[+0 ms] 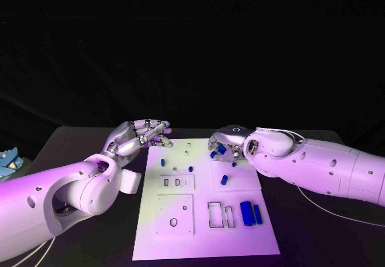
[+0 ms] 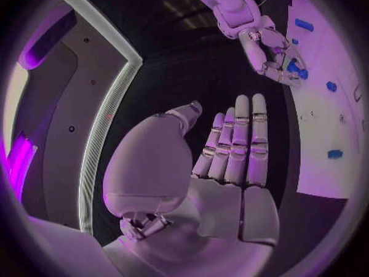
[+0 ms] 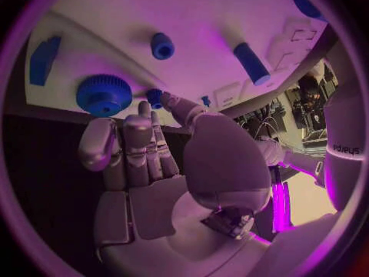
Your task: Assemble the parts on the task board
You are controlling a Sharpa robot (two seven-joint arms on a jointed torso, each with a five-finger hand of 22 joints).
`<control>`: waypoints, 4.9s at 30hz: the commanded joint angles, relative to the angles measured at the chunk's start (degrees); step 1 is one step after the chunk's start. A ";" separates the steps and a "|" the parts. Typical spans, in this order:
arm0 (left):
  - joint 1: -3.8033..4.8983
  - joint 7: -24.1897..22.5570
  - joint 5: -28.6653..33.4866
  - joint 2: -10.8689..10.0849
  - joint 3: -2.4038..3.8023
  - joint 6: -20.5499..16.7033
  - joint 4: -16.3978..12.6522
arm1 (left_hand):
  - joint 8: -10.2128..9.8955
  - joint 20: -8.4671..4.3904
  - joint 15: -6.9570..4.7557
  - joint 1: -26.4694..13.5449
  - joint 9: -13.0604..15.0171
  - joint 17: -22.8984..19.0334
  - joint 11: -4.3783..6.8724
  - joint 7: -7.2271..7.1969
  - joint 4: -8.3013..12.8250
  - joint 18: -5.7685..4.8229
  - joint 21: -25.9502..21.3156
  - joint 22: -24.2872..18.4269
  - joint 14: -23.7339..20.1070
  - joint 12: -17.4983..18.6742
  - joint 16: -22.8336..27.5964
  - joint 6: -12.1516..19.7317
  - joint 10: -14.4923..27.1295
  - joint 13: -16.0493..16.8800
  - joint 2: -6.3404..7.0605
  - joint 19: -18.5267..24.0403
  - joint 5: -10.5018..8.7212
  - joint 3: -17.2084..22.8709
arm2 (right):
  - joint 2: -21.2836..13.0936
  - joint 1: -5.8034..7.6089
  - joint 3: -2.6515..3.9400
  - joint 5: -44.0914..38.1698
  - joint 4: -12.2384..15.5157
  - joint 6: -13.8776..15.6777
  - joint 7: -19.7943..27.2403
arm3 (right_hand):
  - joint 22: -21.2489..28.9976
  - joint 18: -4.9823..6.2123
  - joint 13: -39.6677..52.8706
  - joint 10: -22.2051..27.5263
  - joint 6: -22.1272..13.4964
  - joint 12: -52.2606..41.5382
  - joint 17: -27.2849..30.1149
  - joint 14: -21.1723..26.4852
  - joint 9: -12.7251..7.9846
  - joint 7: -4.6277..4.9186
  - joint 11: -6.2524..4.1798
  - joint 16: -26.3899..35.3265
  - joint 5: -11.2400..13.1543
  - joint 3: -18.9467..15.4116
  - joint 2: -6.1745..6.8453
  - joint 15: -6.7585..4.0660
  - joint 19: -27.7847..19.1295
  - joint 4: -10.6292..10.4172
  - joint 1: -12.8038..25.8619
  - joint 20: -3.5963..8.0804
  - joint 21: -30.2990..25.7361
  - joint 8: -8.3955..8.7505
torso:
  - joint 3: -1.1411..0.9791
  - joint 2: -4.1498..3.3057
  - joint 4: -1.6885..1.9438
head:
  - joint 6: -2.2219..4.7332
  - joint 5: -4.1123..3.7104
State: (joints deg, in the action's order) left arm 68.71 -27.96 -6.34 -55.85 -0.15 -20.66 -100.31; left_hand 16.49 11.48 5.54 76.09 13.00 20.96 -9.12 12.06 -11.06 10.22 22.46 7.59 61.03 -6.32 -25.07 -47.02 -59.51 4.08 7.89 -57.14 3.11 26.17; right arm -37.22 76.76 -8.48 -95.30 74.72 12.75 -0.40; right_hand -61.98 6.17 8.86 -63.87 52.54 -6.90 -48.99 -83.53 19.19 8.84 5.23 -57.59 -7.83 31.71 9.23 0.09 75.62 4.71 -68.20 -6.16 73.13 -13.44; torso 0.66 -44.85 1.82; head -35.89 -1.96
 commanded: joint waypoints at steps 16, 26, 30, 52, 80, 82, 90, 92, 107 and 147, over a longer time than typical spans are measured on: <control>0.33 0.15 0.22 -0.05 0.04 1.73 -0.30 | -0.26 -0.04 0.24 -0.28 0.01 0.18 -0.27 0.81 -0.08 0.22 0.26 0.08 0.07 0.43 -0.39 0.20 0.12 -0.10 0.48 -0.37 0.14 0.00 | 0.60 0.04 0.03 -1.48 -0.50 0.21 -1.63 | -3.20 -1.13 1.04 -2.14 4.07 -2.42 -1.76 0.10 3.75 -1.34 -1.08 -3.34 3.92 2.94 -3.14 -0.62 1.16 -0.61 -2.66 0.53 2.05 -4.03 | -0.06 -0.58 -0.04 | -0.38 0.17; 0.38 0.23 0.25 -0.05 0.04 1.82 -0.27 | -0.31 -0.04 0.25 -0.29 0.00 0.27 -0.29 0.84 -0.07 0.22 0.29 0.09 0.05 0.51 -0.46 0.26 0.18 -0.10 0.42 -0.38 0.14 0.01 | 0.64 0.04 0.03 -1.93 -0.11 3.79 -2.97 | -4.27 -1.27 1.32 -2.73 4.16 -2.96 -2.14 0.11 5.68 -1.37 -1.35 -4.20 4.26 4.46 -4.31 -0.85 1.46 0.16 -3.91 0.79 2.65 -5.44 | -0.06 -0.75 -0.11 | -0.33 0.17; 0.39 0.26 0.35 -0.05 0.04 1.86 -0.24 | -0.36 -0.04 0.27 -0.29 0.00 0.35 -0.32 0.87 -0.07 0.21 0.31 0.09 0.03 0.58 -0.51 0.32 0.23 -0.10 0.34 -0.38 0.15 0.05 | 0.35 0.04 0.06 -1.96 0.83 5.61 -3.23 | -4.86 -1.38 1.34 -2.69 4.02 -2.98 -2.56 0.00 5.95 -1.30 -1.29 -4.63 4.06 4.52 -4.11 -0.83 1.75 0.29 -3.87 0.79 3.01 -5.56 | -0.05 -0.74 -0.09 | -0.10 0.21; 0.39 0.23 0.71 0.36 0.04 2.35 0.06 | -0.38 -0.04 0.28 -0.24 0.00 0.43 -0.32 0.87 -0.04 0.21 0.33 0.09 -0.01 0.64 -0.56 0.34 0.25 -0.10 0.24 -0.38 0.15 0.11 | 5.36 1.21 0.18 -1.50 -0.92 11.69 -5.03 | -5.86 -1.54 1.74 -3.02 3.35 -3.45 -3.23 -0.19 6.90 -1.15 -1.29 -5.59 3.81 4.73 -3.93 -0.83 2.21 0.17 -3.30 0.79 3.62 -5.85 | -0.05 -1.25 0.04 | 0.84 0.59; 1.11 0.15 0.72 0.49 0.05 2.48 -0.75 | -0.42 -0.04 0.27 -0.15 0.01 0.59 -0.32 0.86 0.05 0.21 0.37 0.10 -0.08 0.74 -0.67 0.37 0.26 -0.09 0.11 -0.37 0.15 0.21 | 10.86 0.38 0.18 -1.06 -6.92 11.35 -4.37 | -5.82 -1.52 1.83 -2.86 3.05 -3.47 -3.31 -0.21 7.13 -1.07 -1.22 -5.80 3.71 4.77 -3.83 -0.77 2.15 0.09 -3.07 0.77 3.58 -5.84 | 0.19 -1.88 0.50 | 0.46 0.91; 1.18 0.14 0.72 0.50 0.05 2.51 -0.80 | -0.42 -0.04 0.27 -0.15 0.01 0.59 -0.32 0.86 0.05 0.21 0.37 0.10 -0.08 0.74 -0.67 0.37 0.26 -0.09 0.11 -0.37 0.15 0.21 | 11.16 0.27 0.18 -1.02 -7.36 11.34 -4.25 | -5.83 -1.52 1.85 -2.84 3.01 -3.48 -3.32 -0.21 7.16 -1.06 -1.21 -5.82 3.71 4.76 -3.81 -0.76 2.15 0.07 -3.02 0.76 3.59 -5.83 | 0.25 -1.97 0.59 | 0.52 0.87; 1.59 0.15 0.72 0.47 0.05 2.53 -0.91 | -0.42 -0.04 0.27 -0.15 0.01 0.59 -0.32 0.86 0.05 0.21 0.37 0.10 -0.08 0.74 -0.67 0.37 0.26 -0.09 0.11 -0.37 0.15 0.21 | 12.07 -0.23 0.18 -0.82 -8.92 11.53 -3.98 | -5.82 -1.52 1.90 -2.74 2.83 -3.49 -3.33 -0.20 7.26 -1.04 -1.17 -5.90 3.74 4.72 -3.70 -0.73 2.12 0.00 -2.83 0.74 3.57 -5.80 | 0.28 -2.23 0.73 | 0.32 1.14; 1.64 0.15 0.72 0.49 0.05 2.54 -0.90 | -0.42 -0.04 0.27 -0.15 0.01 0.59 -0.32 0.86 0.05 0.21 0.37 0.10 -0.08 0.74 -0.67 0.37 0.26 -0.09 0.11 -0.37 0.15 0.21 | 12.24 -0.29 0.18 -0.80 -9.11 11.51 -3.95 | -5.77 -1.50 1.92 -2.72 2.78 -3.49 -3.26 -0.18 7.29 -1.03 -1.16 -5.87 3.76 4.70 -3.66 -0.72 2.08 -0.03 -2.77 0.73 3.53 -5.79 | 0.31 -2.21 0.75 | 0.28 1.18; 1.90 0.21 0.72 0.61 0.05 2.62 -0.90 | -0.42 -0.04 0.27 -0.15 0.01 0.59 -0.32 0.86 0.05 0.21 0.37 0.10 -0.08 0.74 -0.67 0.37 0.26 -0.09 0.11 -0.37 0.15 0.21 | 13.25 -0.53 0.18 -0.42 -10.73 10.76 -3.54 | -2.61 -0.85 1.43 3.71 -3.87 -1.55 -0.61 1.07 7.13 0.66 0.57 -4.52 3.12 2.88 0.11 0.82 -0.25 -1.67 0.81 -0.35 1.15 -2.27 | 0.37 -2.22 0.62 | 0.16 1.46; 2.17 0.18 1.23 0.01 0.04 3.28 1.10 | -0.44 -0.06 0.25 0.00 0.06 0.94 -0.28 0.81 0.30 0.21 0.46 0.10 -0.23 0.87 -0.89 0.31 0.11 -0.04 0.08 -0.34 0.14 0.30 | -7.56 2.38 2.11 16.41 4.15 -1.88 -9.97 | -18.96 -3.90 60.96 -10.64 -11.71 -67.65 -34.13 -5.03 15.50 0.68 -0.56 -29.28 -3.98 -9.64 2.73 0.23 8.71 -8.99 -1.44 -0.22 10.63 -7.59 | -0.59 -1.28 -1.04 | 0.63 2.39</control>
State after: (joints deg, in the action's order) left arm 70.83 -27.34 -5.27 -55.99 -0.13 -18.80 -99.22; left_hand 16.28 11.48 5.55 76.09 12.97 21.86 -9.12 12.06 -10.89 10.21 22.69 7.62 61.03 -5.80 -25.69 -47.02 -59.51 4.06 7.89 -57.13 3.11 26.34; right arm -45.11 79.26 -6.37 -80.05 79.18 13.27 -9.23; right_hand -74.95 3.05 69.08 -74.09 41.24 -73.91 -74.97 -84.13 34.64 9.52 4.65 -86.68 -11.58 22.32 11.93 -0.10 83.81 -4.17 -68.94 -6.36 83.55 -20.85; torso 0.05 -46.05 0.72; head -35.19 0.40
